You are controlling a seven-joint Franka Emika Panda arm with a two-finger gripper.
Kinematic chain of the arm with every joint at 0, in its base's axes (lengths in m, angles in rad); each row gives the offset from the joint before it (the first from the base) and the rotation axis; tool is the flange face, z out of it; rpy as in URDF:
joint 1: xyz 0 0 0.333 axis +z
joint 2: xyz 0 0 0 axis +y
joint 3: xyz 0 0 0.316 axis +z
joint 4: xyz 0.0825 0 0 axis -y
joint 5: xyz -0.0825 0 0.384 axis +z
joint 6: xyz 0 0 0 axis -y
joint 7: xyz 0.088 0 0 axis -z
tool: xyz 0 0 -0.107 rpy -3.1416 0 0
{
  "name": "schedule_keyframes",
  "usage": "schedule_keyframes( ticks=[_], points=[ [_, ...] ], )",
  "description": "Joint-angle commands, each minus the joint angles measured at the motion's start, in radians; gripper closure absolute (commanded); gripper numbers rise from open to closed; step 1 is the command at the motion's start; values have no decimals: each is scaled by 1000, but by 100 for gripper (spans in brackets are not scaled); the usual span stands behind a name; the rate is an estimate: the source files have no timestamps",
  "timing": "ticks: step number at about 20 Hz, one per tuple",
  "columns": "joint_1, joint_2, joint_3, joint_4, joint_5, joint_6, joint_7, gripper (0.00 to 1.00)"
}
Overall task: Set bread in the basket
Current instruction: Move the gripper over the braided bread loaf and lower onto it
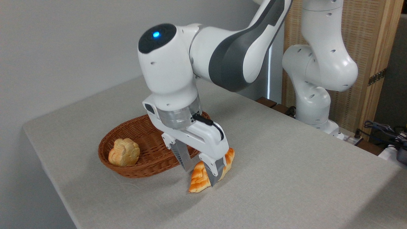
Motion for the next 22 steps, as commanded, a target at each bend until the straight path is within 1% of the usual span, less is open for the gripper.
schedule_keyframes(
  ticks=[1, 6, 8, 14, 15, 16, 17, 19, 20, 22],
  points=[
    [-12, -6, 11, -33, 11, 23, 18, 0],
    [-20, 24, -1, -38, 9, 39, 19, 0],
    [-20, 25, -1, -38, -1, 45, 19, 0],
    [-31, 28, -6, -39, -3, 49, 19, 0],
    [-31, 29, -12, -38, -3, 49, 19, 2],
    [-31, 29, -15, -38, -3, 49, 21, 6],
    [-31, 29, -16, -38, -3, 54, 21, 11],
    [-31, 34, -18, -38, -3, 59, 22, 27],
    [-31, 34, -18, -38, -3, 59, 22, 28],
    [-31, 38, -18, -38, -2, 59, 33, 40]
  ],
)
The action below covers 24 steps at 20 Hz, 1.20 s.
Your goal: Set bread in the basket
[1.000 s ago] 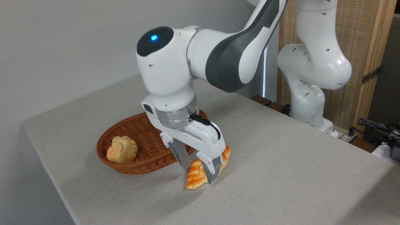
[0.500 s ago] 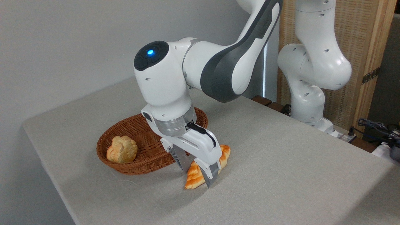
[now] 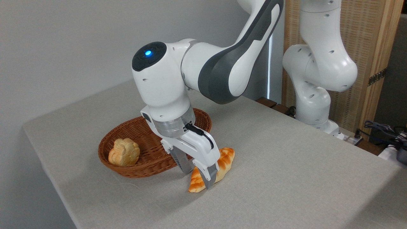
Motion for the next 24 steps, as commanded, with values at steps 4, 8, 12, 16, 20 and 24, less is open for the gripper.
schedule_keyframes(
  ticks=[4, 8, 12, 16, 20, 24],
  points=[
    [0, 2, 1, -7, -1, 19, 41, 52],
    [1, 2, 3, -7, -1, 19, 49, 60],
    [3, 2, 6, -7, -1, 17, 58, 60],
    [3, 1, 9, -7, -1, 17, 61, 60],
    [6, -4, 13, -5, 0, 14, 64, 59],
    [15, -14, 42, 13, -1, 0, 105, 59]
  ],
)
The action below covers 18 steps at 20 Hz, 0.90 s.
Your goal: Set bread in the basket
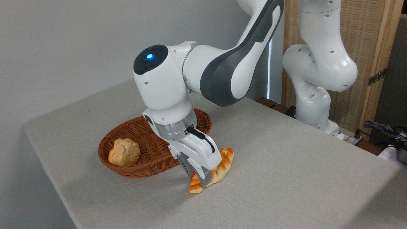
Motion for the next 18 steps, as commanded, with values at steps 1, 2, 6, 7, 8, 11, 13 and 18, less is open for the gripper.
schedule_keyframes(
  ticks=[1, 2, 6, 7, 8, 11, 13, 18],
  points=[
    [3, -28, 47, 13, -3, -1, 57, 59],
    [3, -32, 49, 13, -3, -2, 57, 59],
    [3, -51, 53, 22, -5, -15, 57, 59],
    [3, -51, 53, 32, -5, -24, 57, 59],
    [3, -51, 53, 38, -5, -29, 57, 59],
    [3, -56, 52, 62, -5, -51, 57, 59],
    [3, -70, 53, 81, -14, -68, 57, 59],
    [3, -75, 60, 127, -43, -110, 57, 59]
  ],
)
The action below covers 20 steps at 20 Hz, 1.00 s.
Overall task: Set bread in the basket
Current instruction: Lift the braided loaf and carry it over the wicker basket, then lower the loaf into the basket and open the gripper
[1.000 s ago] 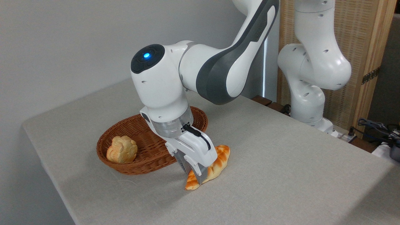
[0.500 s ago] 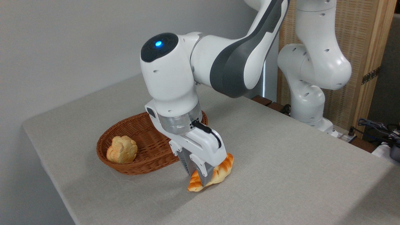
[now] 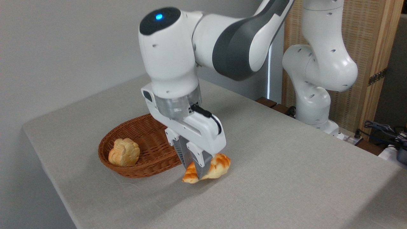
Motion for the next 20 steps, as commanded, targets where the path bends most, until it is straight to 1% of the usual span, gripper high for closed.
schedule_keyframes(
  ticks=[1, 2, 3, 5, 6, 7, 8, 9, 11, 13, 14, 15, 16, 17, 18, 20],
  points=[
    [-4, -12, 15, 51, -23, -55, 18, 59],
    [-4, -15, 15, 64, -26, -58, 18, 59],
    [-4, -24, 17, 80, -40, -64, 18, 59],
    [-4, -30, 37, 117, -86, -87, 18, 59],
    [-4, -30, 37, 126, -100, -91, 18, 59],
    [-4, -32, 37, 146, -126, -97, 18, 59],
    [-4, -32, 31, 158, -138, -98, 17, 59],
    [-6, -32, 26, 164, -138, -98, 15, 59],
    [-12, -32, 11, 172, -143, -98, 9, 57],
    [-12, -32, -24, 172, -170, -98, 8, 57],
    [-12, -30, -55, 172, -172, -98, 5, 57],
    [-12, -29, -69, 172, -172, -98, 5, 57],
    [-12, -26, -92, 172, -169, -98, 6, 48],
    [-12, -23, -110, 172, -169, -96, 5, 30],
    [-13, -20, -119, 170, -169, -94, 5, 27],
    [-13, -17, -152, 170, -169, -88, 5, 17]
  ],
)
